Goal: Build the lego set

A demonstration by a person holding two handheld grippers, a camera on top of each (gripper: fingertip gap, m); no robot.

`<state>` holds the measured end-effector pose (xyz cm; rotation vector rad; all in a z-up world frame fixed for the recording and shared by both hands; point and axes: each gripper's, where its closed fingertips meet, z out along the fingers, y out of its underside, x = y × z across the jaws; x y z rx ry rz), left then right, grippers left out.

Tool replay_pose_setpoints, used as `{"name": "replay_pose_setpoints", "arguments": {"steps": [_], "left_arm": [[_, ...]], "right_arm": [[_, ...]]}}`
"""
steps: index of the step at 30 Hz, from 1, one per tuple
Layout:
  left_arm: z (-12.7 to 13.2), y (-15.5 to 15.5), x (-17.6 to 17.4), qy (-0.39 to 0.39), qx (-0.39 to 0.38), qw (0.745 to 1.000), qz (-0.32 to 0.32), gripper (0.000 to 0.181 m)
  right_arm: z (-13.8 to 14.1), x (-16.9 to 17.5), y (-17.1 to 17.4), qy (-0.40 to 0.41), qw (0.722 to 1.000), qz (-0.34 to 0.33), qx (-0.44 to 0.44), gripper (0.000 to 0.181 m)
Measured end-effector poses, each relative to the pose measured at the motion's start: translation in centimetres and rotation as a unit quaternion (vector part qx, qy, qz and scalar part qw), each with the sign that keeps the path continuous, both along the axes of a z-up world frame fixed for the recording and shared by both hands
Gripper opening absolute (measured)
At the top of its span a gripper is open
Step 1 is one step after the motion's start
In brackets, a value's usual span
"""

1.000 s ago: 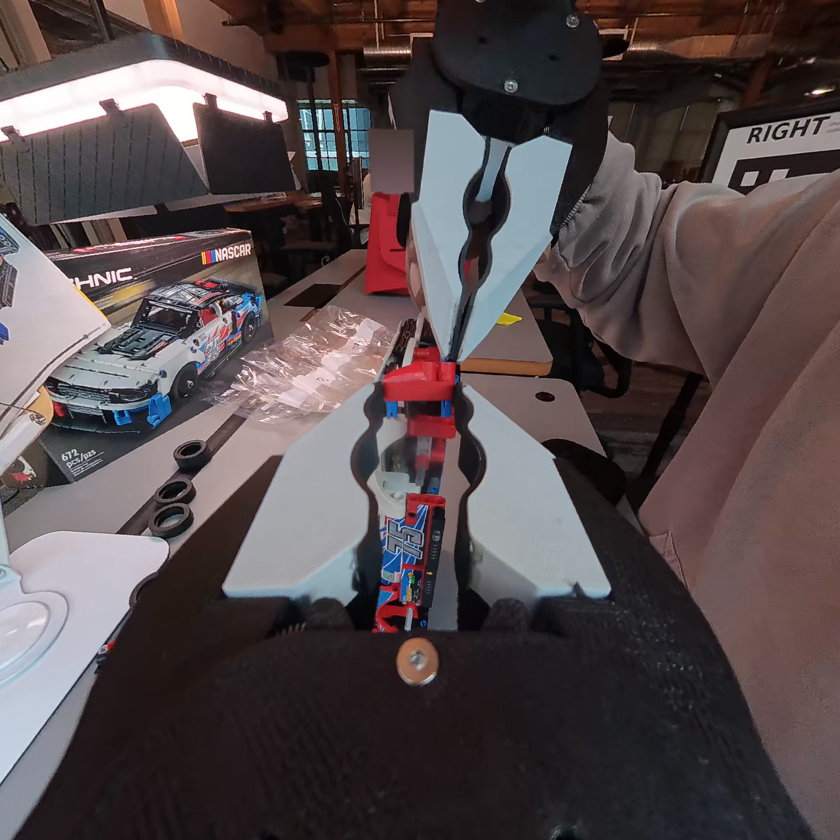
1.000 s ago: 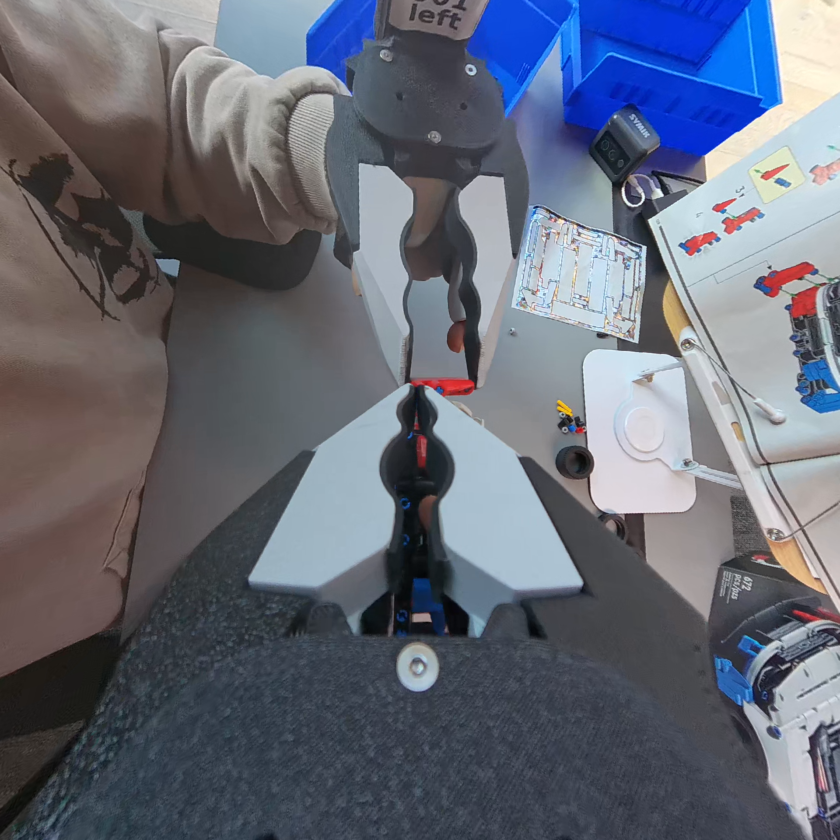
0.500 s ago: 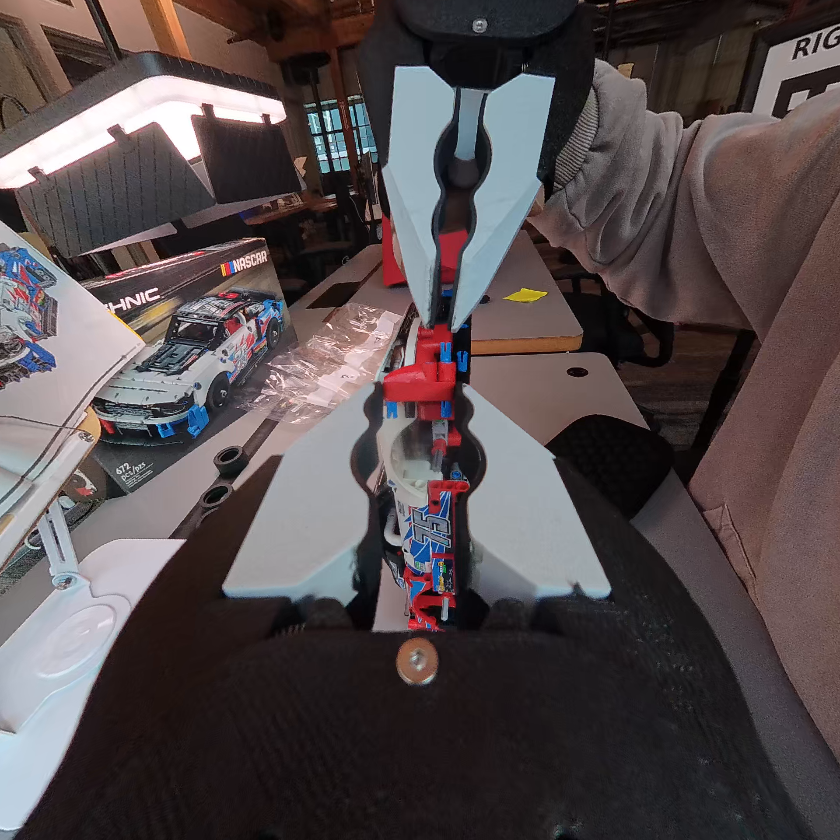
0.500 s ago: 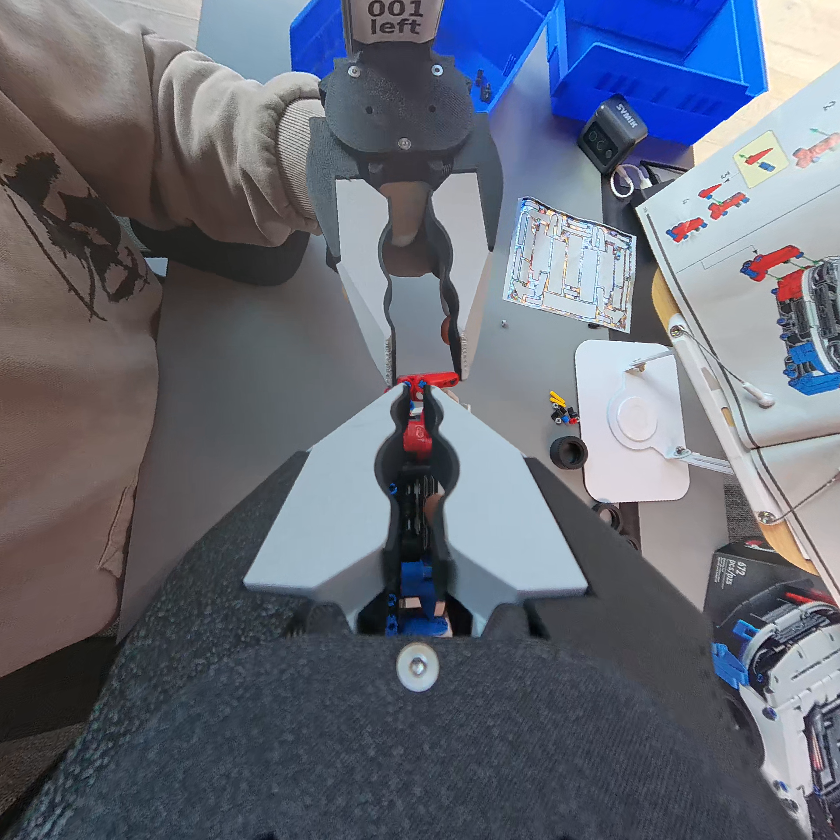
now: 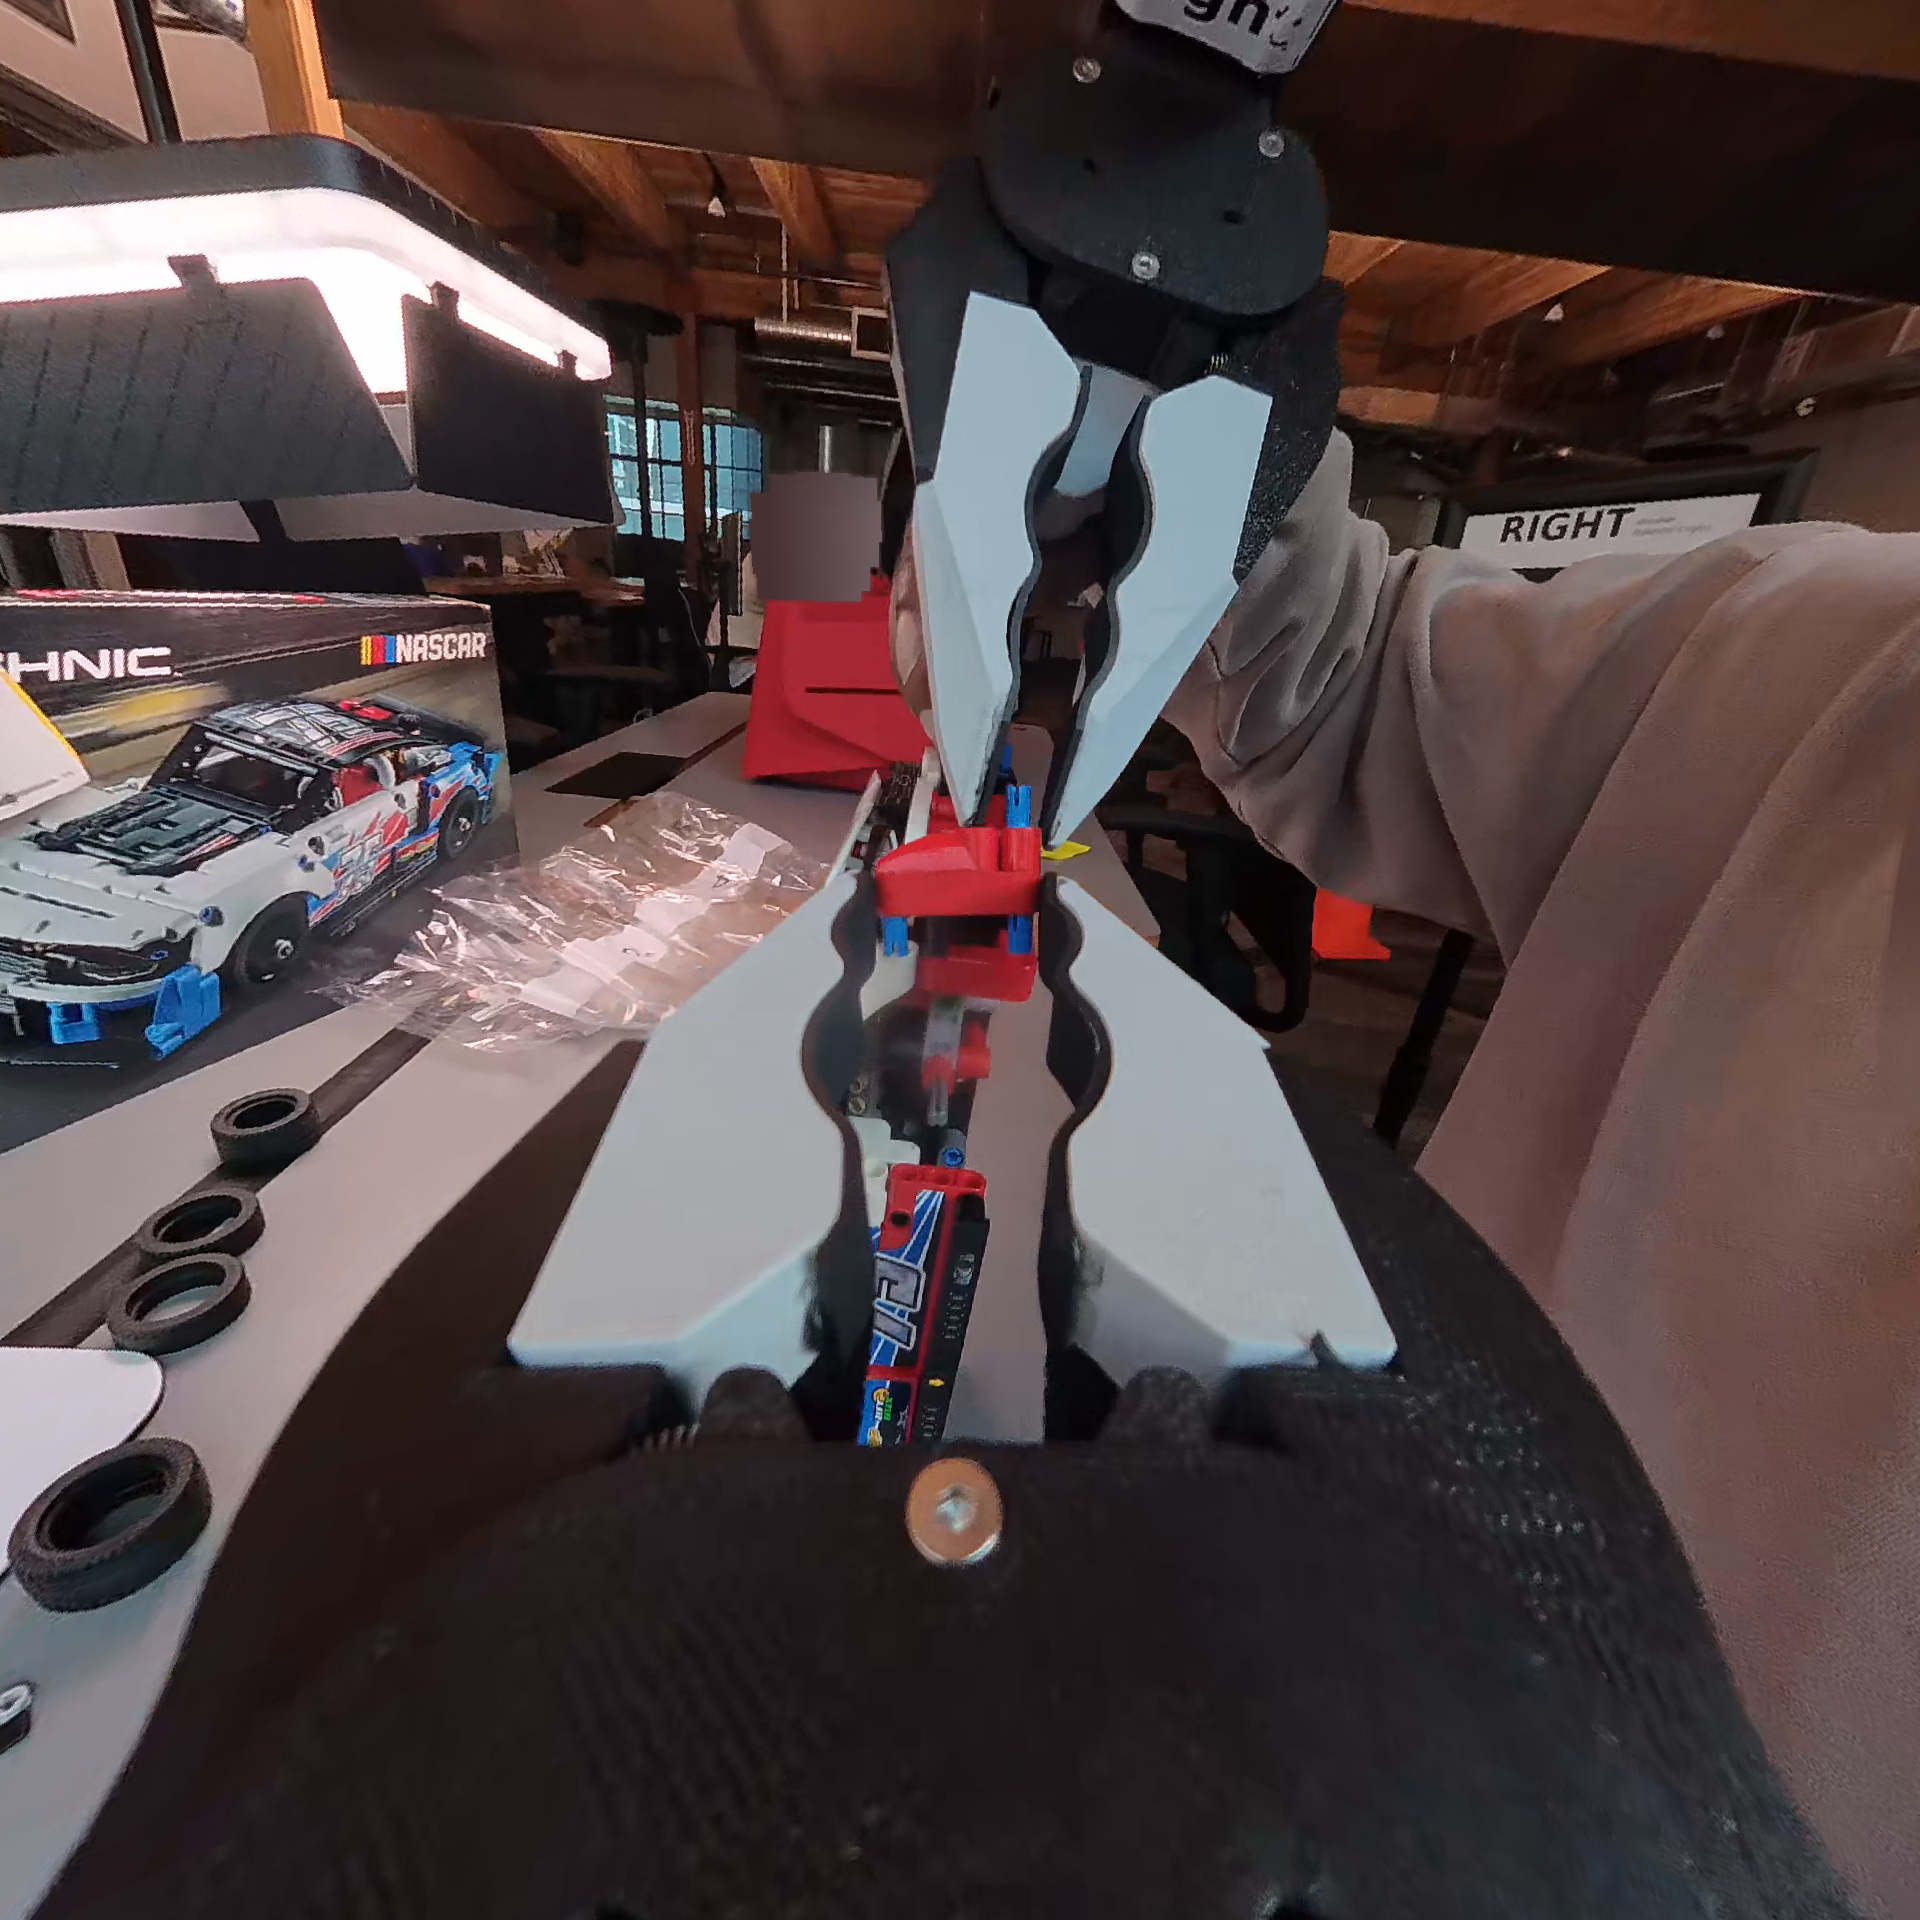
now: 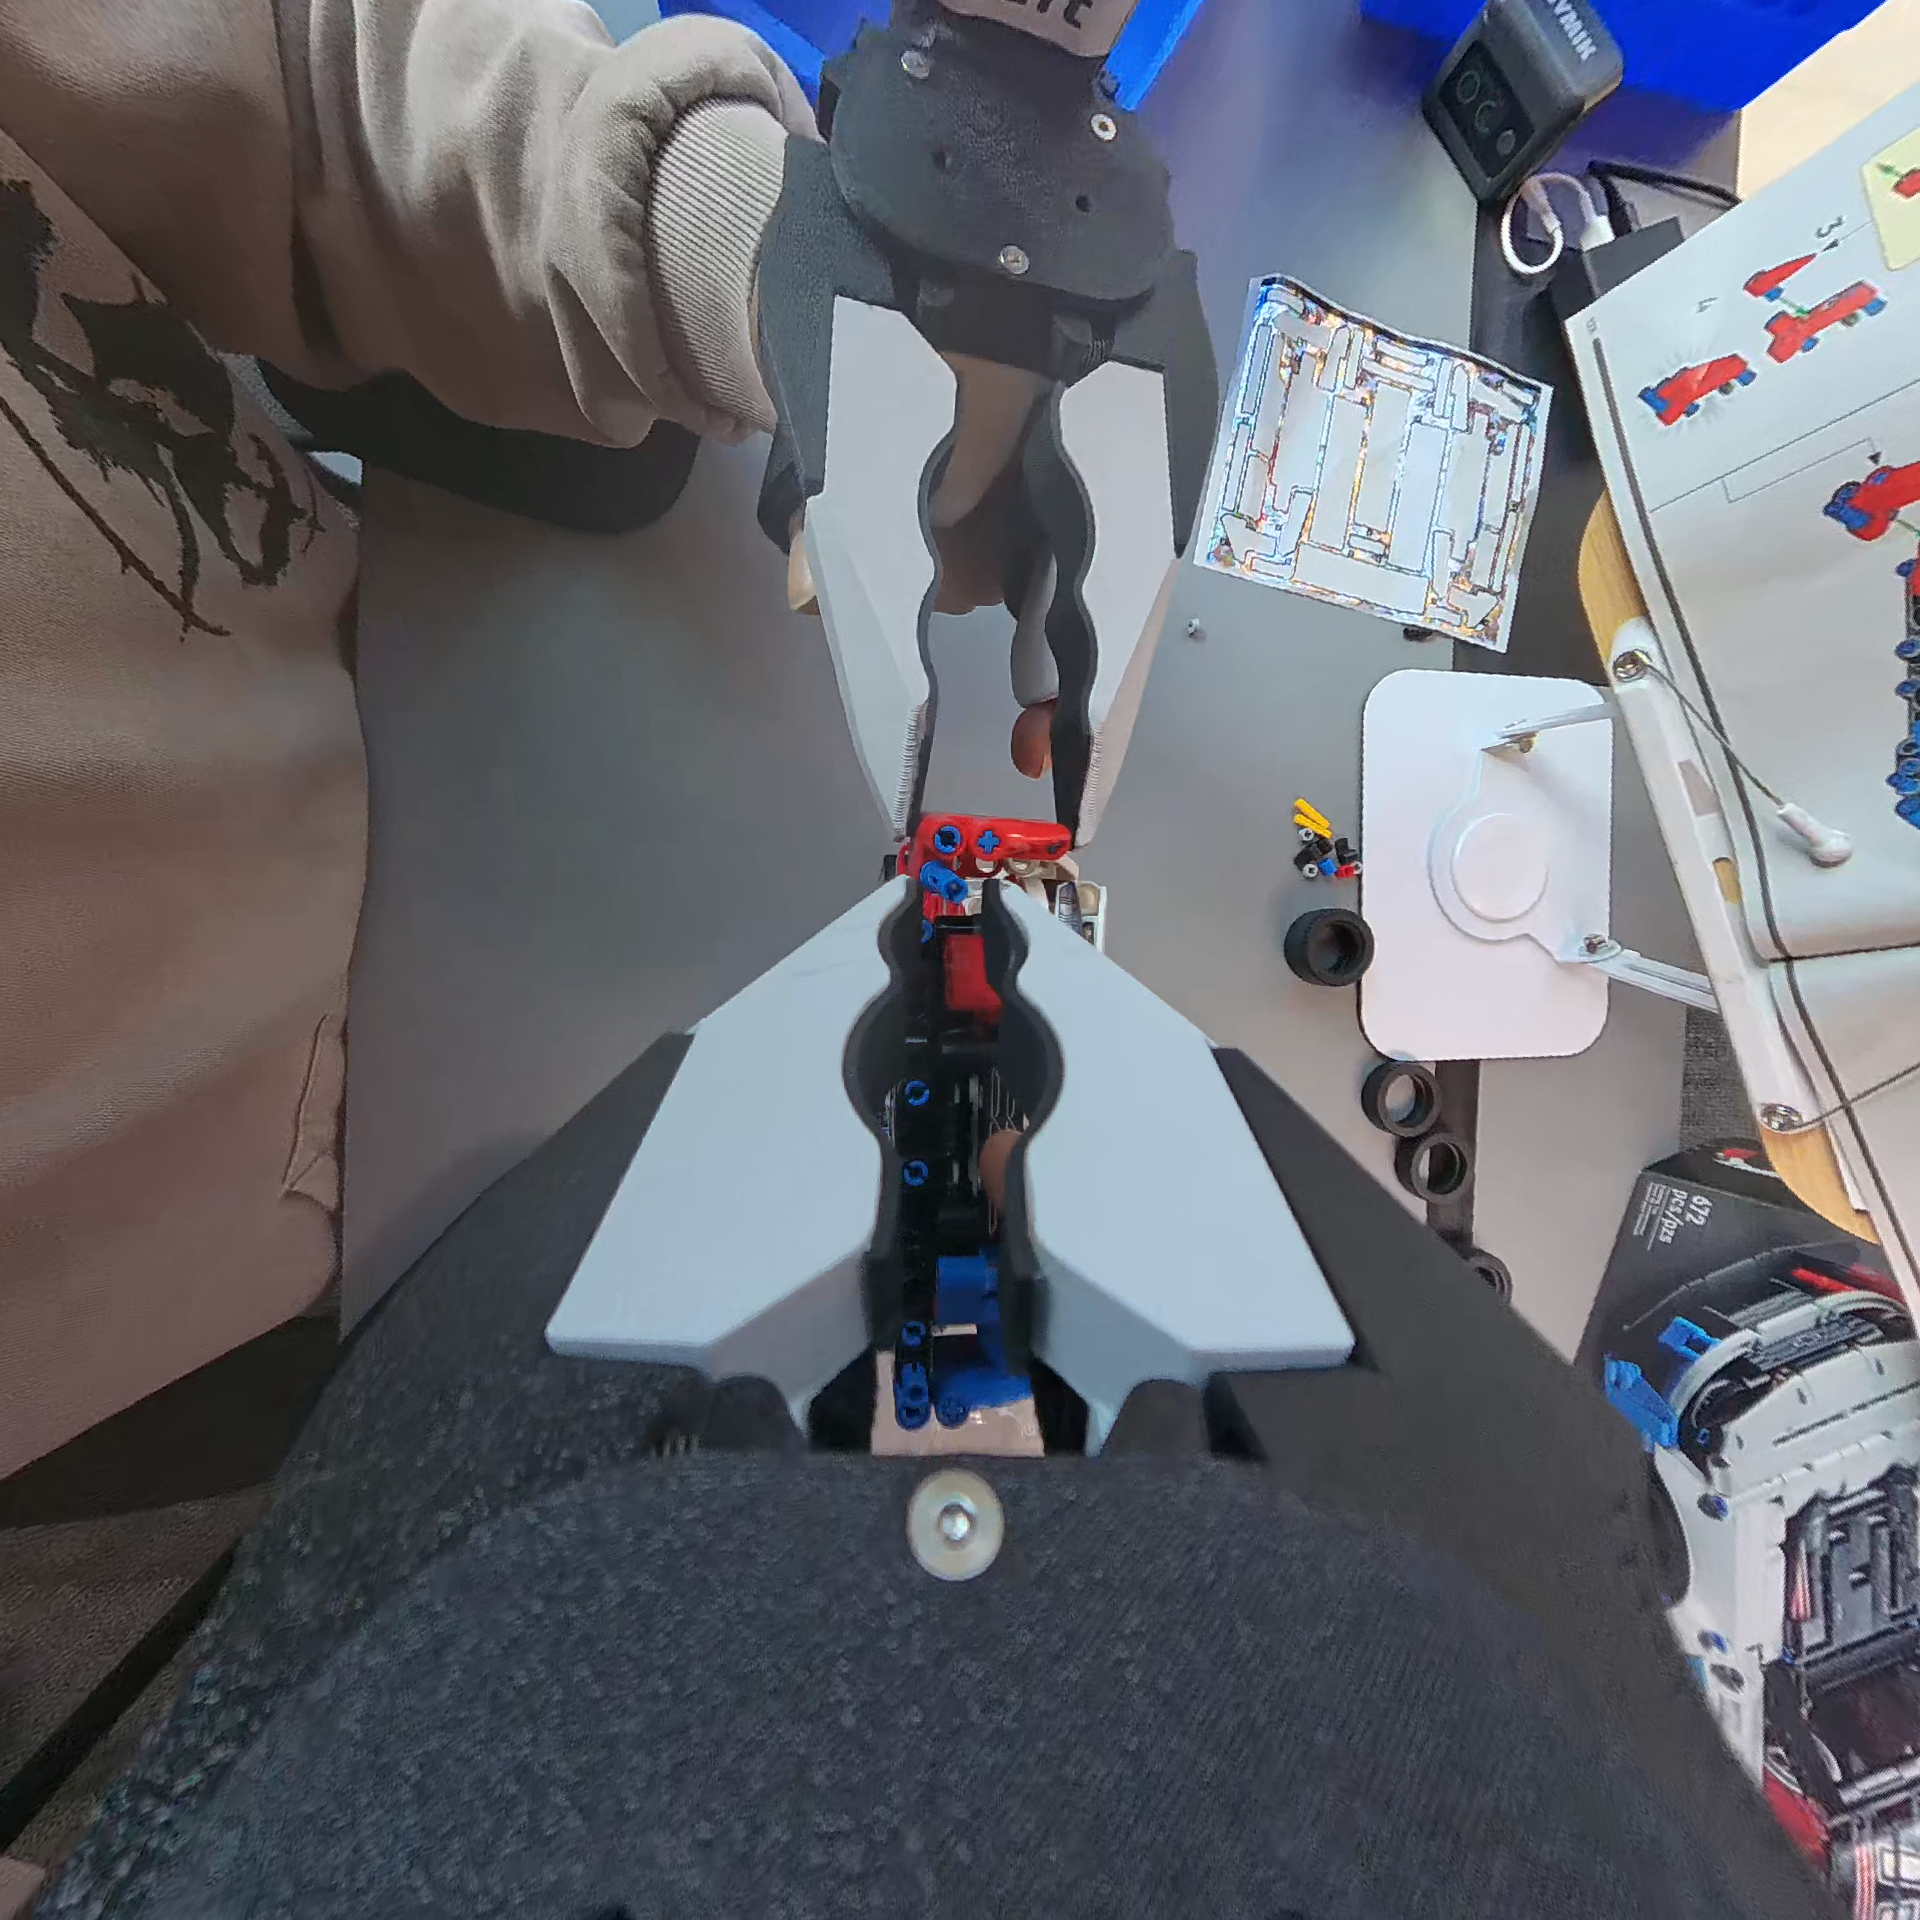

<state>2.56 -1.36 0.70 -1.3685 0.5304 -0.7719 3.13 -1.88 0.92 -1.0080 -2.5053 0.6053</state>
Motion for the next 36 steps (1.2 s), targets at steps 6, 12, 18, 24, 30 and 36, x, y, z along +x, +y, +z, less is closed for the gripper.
{"name": "replay_pose_setpoints", "arguments": {"steps": [6,12,18,24,30,36], "left_arm": [[0.2,0.0,-0.1,-0.012,0.015,1.0,0.001,0.029],[1.6,-0.3,-2.3,-0.028,0.019,0.999,0.032,0.028],[2.2,-0.6,-4.0,-0.021,0.025,0.997,0.065,0.018],[1.2,-0.2,-2.4,0.019,0.011,0.998,0.063,0.009],[-0.1,0.6,-0.9,0.068,0.003,0.995,0.069,0.005],[-0.4,0.8,-0.8,0.079,0.001,0.994,0.077,0.0]], "right_arm": [[0.0,-0.1,0.1,-0.017,1.0,-0.005,0.01,0.003],[0.6,0.2,0.5,-0.033,0.999,-0.016,0.007,0.002],[0.2,1.0,0.4,-0.051,0.998,-0.022,0.028,0.001],[-0.2,1.3,0.0,-0.075,0.996,-0.026,0.051,0.001],[-0.6,1.1,0.0,-0.09,0.993,-0.033,0.07,0.001],[-0.6,0.8,0.1,-0.101,0.992,-0.037,0.073,0.001]]}}
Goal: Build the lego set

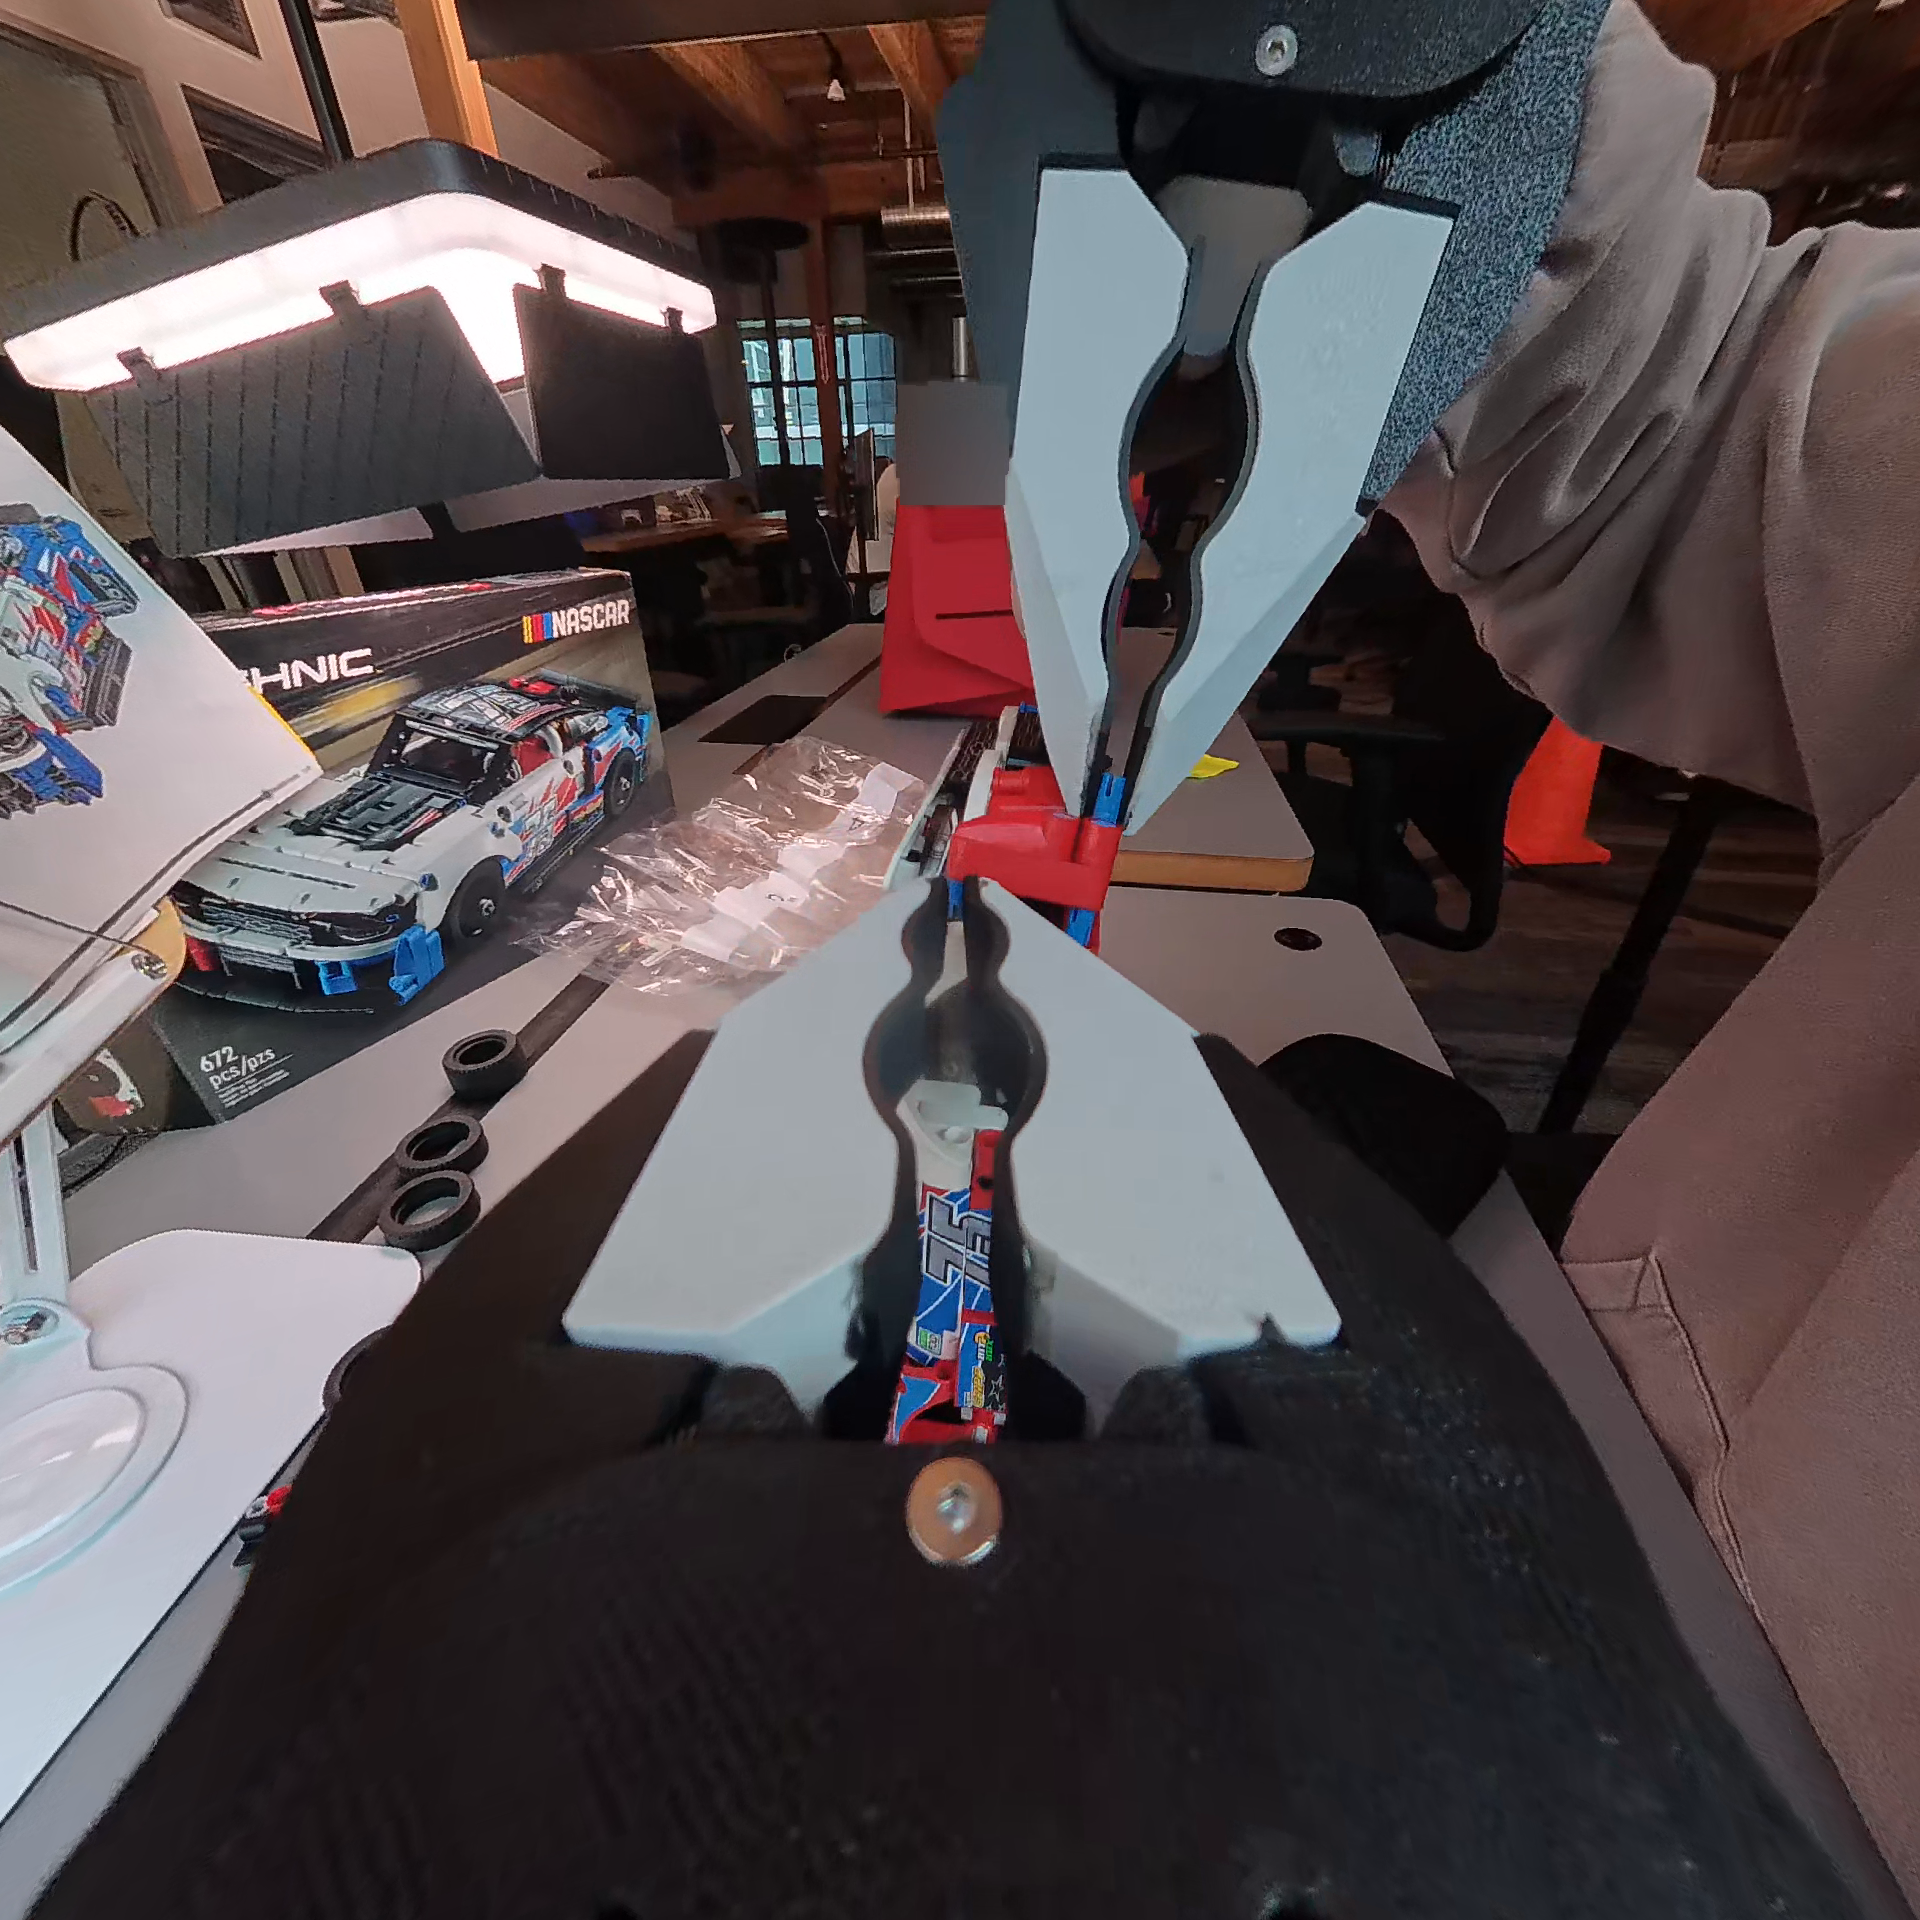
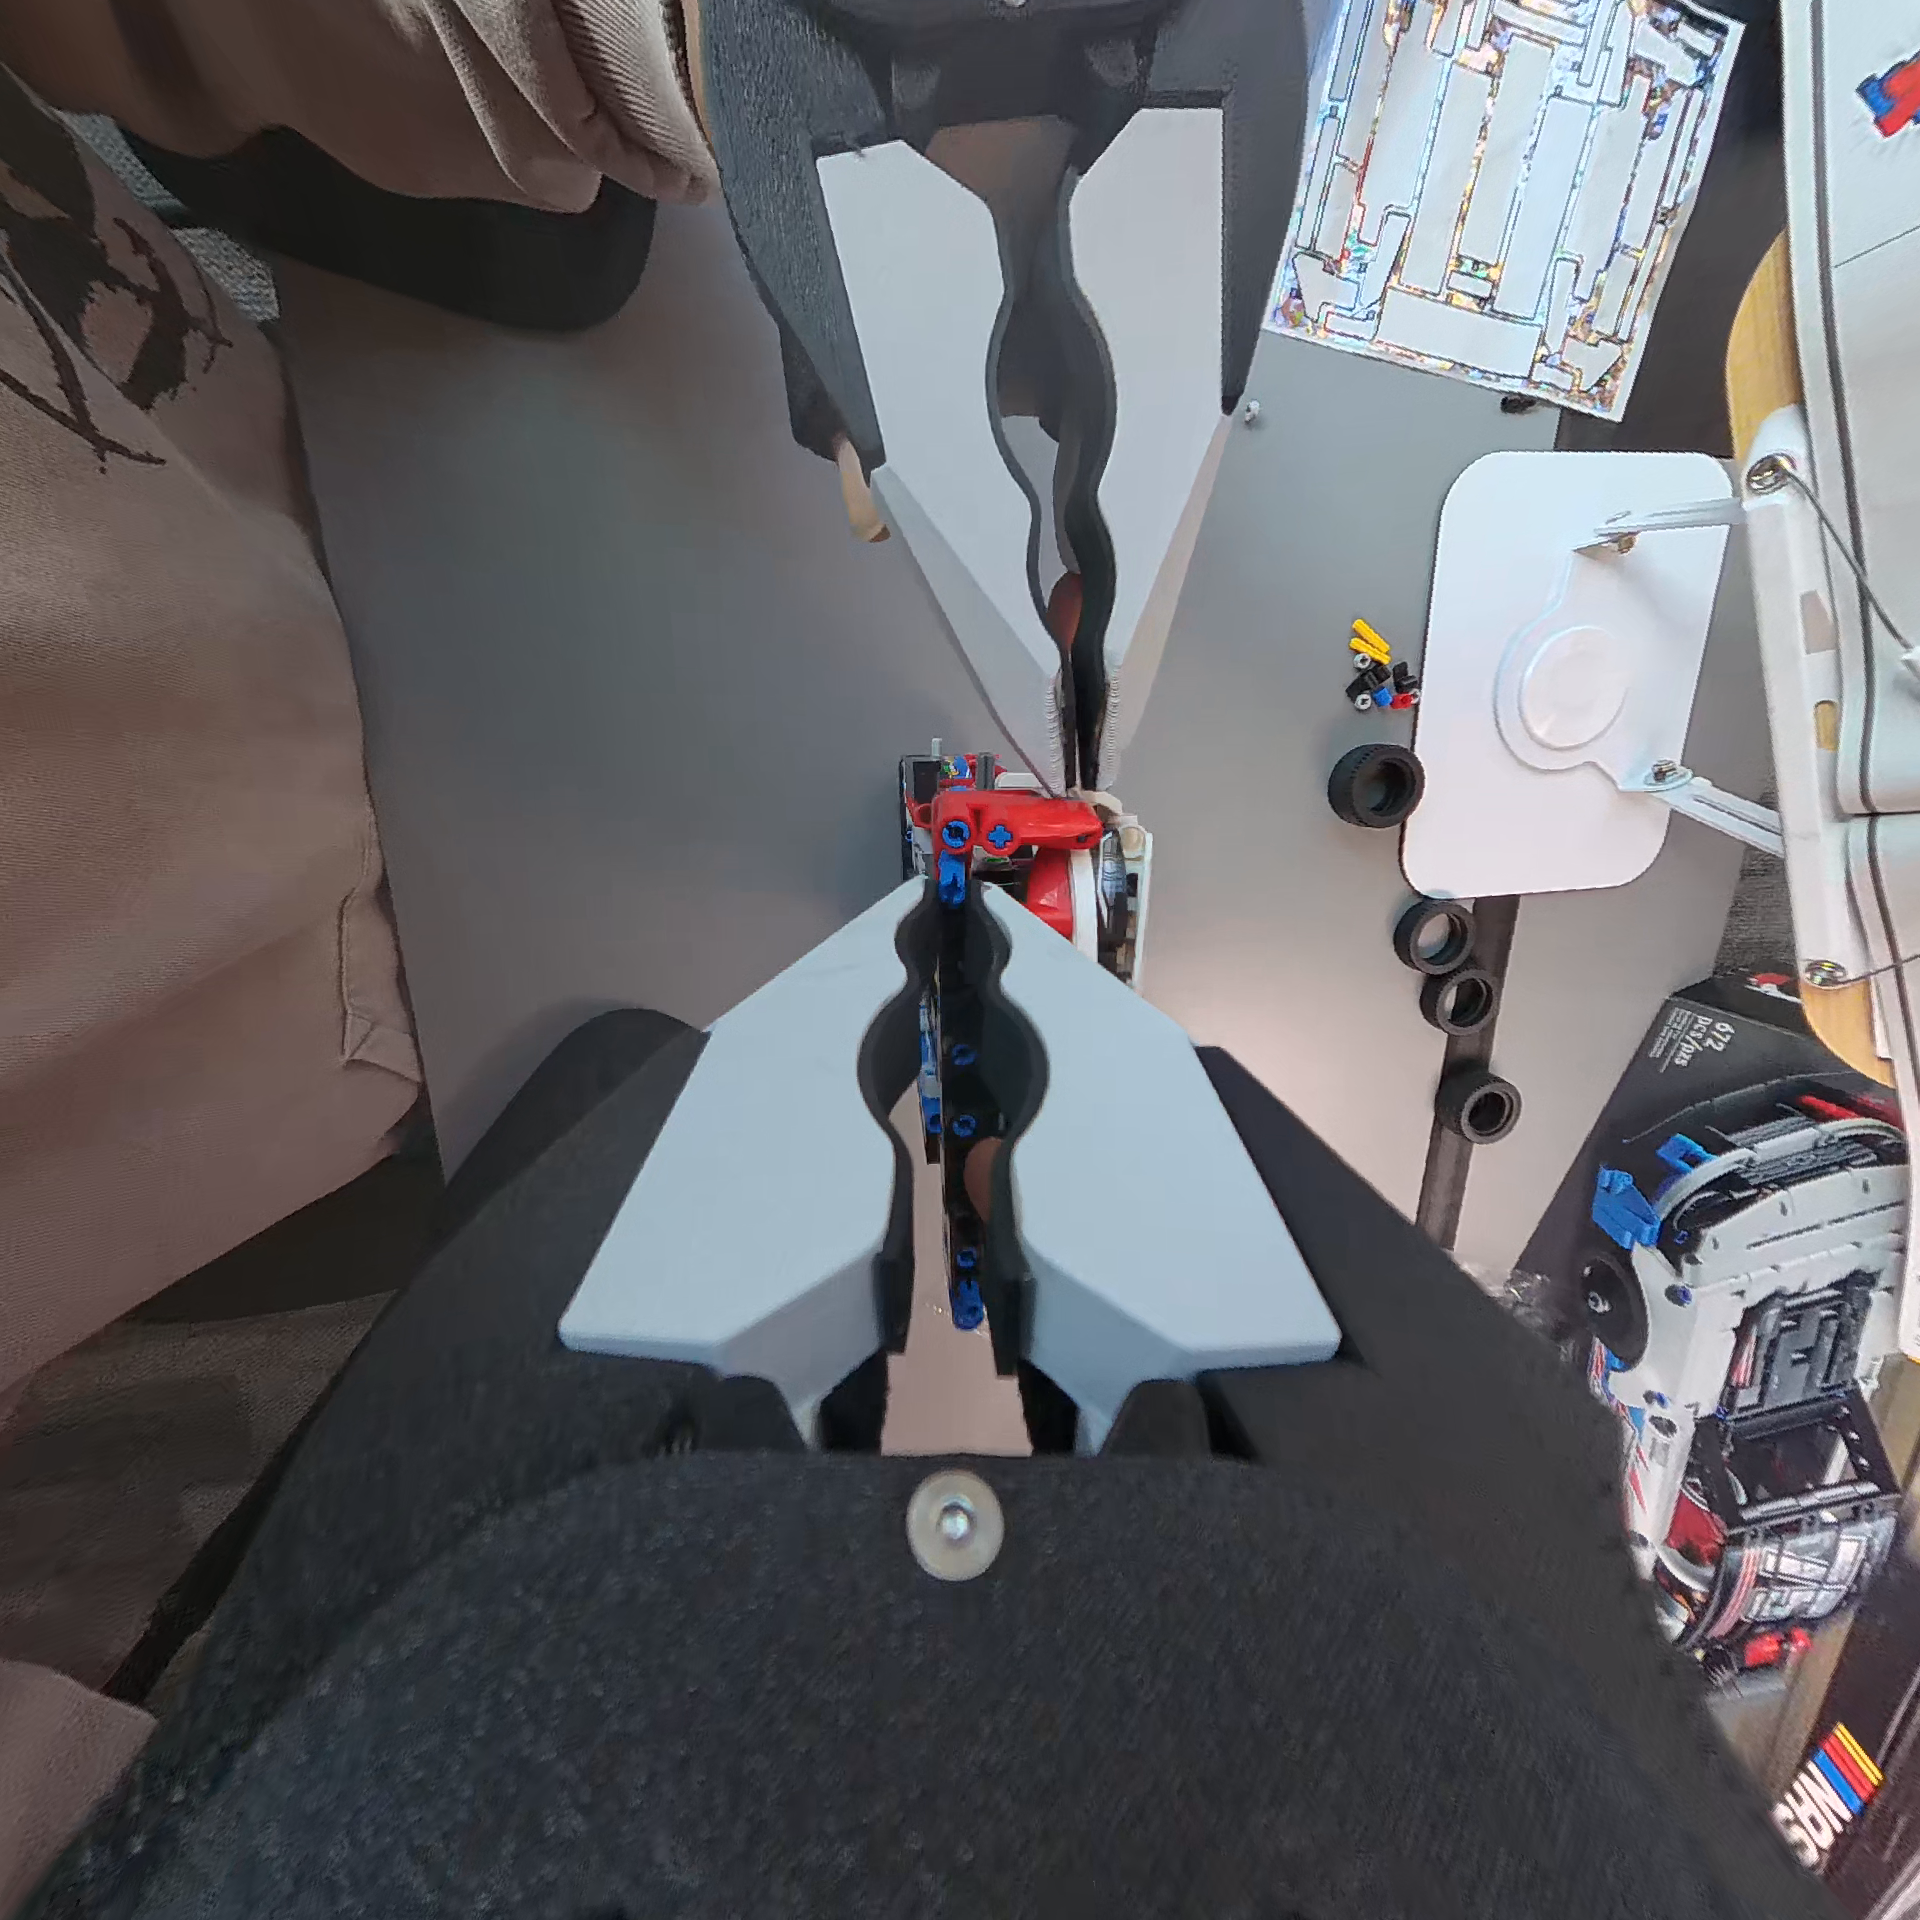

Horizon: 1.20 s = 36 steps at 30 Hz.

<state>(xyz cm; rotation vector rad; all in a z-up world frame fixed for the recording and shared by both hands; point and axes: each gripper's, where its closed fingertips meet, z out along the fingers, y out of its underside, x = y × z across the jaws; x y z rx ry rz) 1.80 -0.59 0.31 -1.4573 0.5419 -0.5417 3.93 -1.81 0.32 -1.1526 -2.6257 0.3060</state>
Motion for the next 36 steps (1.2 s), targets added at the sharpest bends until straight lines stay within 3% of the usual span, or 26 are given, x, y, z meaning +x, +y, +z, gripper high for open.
{"name": "replay_pose_setpoints", "arguments": {"steps": [18,25,36], "left_arm": [[-0.6,-0.7,-0.4,0.103,0.005,0.994,0.025,0.007],[1.3,-0.9,0.3,0.021,0.017,1.0,-0.007,0.034],[0.2,-0.3,1.4,0.026,0.008,0.999,-0.021,0.03]], "right_arm": [[-0.1,0.1,0.0,-0.062,0.998,0.014,0.03,0.001],[-0.2,0.4,0.1,-0.079,0.996,0.015,0.038,0.001],[0.1,0.0,0.1,-0.077,0.995,0.024,0.05,0.001]]}}
